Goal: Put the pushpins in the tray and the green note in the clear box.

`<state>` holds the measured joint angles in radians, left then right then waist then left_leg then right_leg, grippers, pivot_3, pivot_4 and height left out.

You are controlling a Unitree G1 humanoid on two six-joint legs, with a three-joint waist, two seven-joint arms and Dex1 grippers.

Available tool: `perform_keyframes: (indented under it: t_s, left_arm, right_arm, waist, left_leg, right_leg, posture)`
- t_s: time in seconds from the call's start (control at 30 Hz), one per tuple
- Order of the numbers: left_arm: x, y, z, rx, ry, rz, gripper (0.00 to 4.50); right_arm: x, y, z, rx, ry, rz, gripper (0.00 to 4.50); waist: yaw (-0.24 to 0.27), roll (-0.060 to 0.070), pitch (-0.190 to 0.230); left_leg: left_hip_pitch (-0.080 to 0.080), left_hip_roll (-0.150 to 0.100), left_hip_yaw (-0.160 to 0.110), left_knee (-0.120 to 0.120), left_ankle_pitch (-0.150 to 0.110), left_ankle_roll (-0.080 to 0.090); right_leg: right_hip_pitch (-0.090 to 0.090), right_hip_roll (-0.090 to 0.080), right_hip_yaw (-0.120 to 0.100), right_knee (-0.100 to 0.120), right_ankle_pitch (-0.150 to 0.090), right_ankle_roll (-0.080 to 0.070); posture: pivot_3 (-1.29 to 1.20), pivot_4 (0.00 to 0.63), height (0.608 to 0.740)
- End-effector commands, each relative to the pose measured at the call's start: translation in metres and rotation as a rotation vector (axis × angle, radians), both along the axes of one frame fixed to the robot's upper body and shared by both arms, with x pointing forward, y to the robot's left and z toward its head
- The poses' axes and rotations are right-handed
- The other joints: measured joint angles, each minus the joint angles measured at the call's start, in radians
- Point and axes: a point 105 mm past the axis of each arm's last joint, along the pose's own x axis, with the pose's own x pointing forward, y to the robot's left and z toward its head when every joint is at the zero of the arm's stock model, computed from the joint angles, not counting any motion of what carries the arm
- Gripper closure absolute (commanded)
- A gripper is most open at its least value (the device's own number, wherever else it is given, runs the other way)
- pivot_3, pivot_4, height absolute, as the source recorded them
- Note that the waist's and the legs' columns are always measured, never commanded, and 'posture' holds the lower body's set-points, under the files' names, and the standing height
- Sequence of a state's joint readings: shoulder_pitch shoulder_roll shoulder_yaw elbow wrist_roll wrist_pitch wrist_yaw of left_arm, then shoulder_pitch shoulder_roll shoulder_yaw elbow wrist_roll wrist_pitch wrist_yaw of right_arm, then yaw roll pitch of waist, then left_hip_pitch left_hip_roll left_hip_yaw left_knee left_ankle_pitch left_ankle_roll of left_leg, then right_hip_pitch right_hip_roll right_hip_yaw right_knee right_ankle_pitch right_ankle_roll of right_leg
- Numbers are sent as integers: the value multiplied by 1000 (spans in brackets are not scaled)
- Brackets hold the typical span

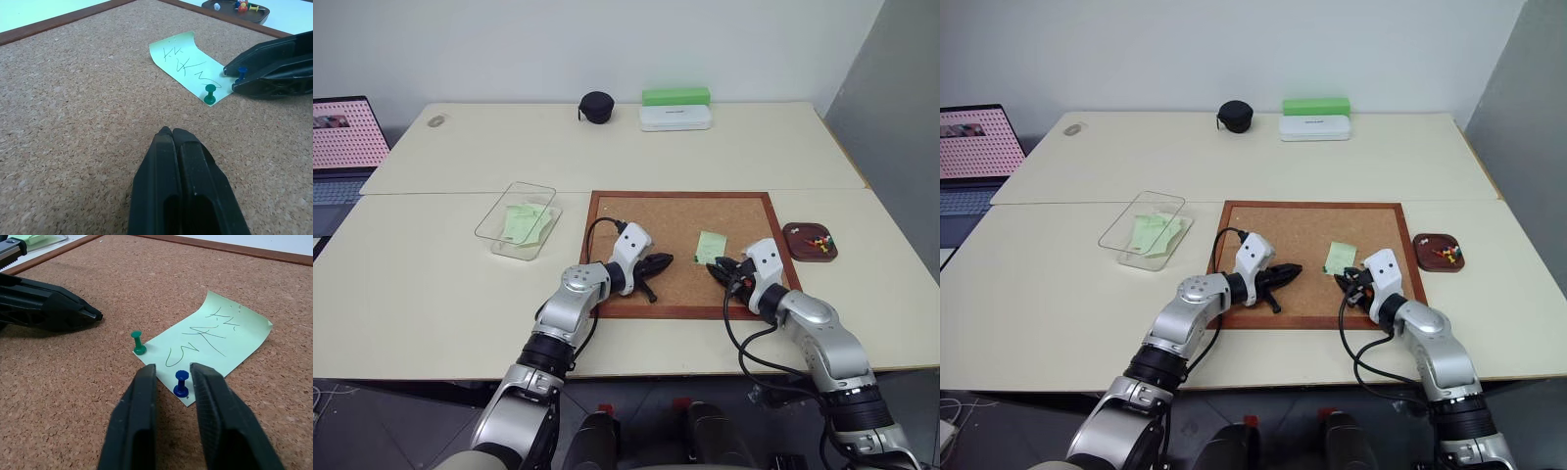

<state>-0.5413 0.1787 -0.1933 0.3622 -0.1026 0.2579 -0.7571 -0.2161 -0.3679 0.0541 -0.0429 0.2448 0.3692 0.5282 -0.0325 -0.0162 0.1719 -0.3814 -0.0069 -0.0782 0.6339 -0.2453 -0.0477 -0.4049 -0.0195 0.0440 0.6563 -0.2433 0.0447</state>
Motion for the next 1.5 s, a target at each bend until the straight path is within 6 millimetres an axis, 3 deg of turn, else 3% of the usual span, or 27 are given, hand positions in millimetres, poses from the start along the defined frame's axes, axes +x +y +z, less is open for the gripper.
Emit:
perform_keyframes:
  t_s: [0.03,0.33,0.7,1.0,1.2,1.37,1.5]
  left_arm:
    - [-5,-2,-14,27,49,-11,4500]
    - [-6,0,-16,24,63,-6,4500]
    - [-7,-3,-17,24,66,-14,4500]
    - [-7,-2,-17,25,66,-15,4500]
    - [-7,-2,-17,28,66,-17,4500]
    - [-6,-3,-17,28,63,-19,4500]
    - [-4,-3,-16,27,55,-12,4500]
  right_arm:
    - [3,1,10,12,-42,-1,4359]
    - [-5,8,43,110,-124,26,4432]
    - [1,-4,48,133,-135,-48,4432]
    - [12,-33,58,121,-197,-195,4432]
    - [28,-95,49,-115,-231,-502,4432]
    - [32,-120,49,-246,-264,-578,4432]
    - [35,-129,49,-319,-286,-604,4432]
  waist:
    - [0,0,0]
    - [0,0,0]
    - [1,0,0]
    - [1,0,0]
    - [1,0,0]
    - [1,0,0]
    - [0,0,0]
  left_leg:
    - [0,0,0,0,0,0]
    - [0,0,0,0,0,0]
    - [0,0,0,0,0,0]
    - [0,0,0,0,0,0]
    - [0,0,0,0,0,0]
    - [0,0,0,-1,0,0]
    - [0,0,1,-1,0,0]
  right_leg:
    - [0,0,0,0,0,0]
    - [0,0,0,0,0,0]
    - [0,0,0,0,0,0]
    - [0,0,0,0,0,0]
    - [0,0,0,0,0,0]
    - [0,0,0,0,0,0]
    - [0,0,1,0,0,0]
  posture:
    - [0,150,740]
    - [0,150,740]
    - [0,150,740]
    - [0,150,740]
    - [0,150,740]
    - [0,150,740]
    - [0,150,740]
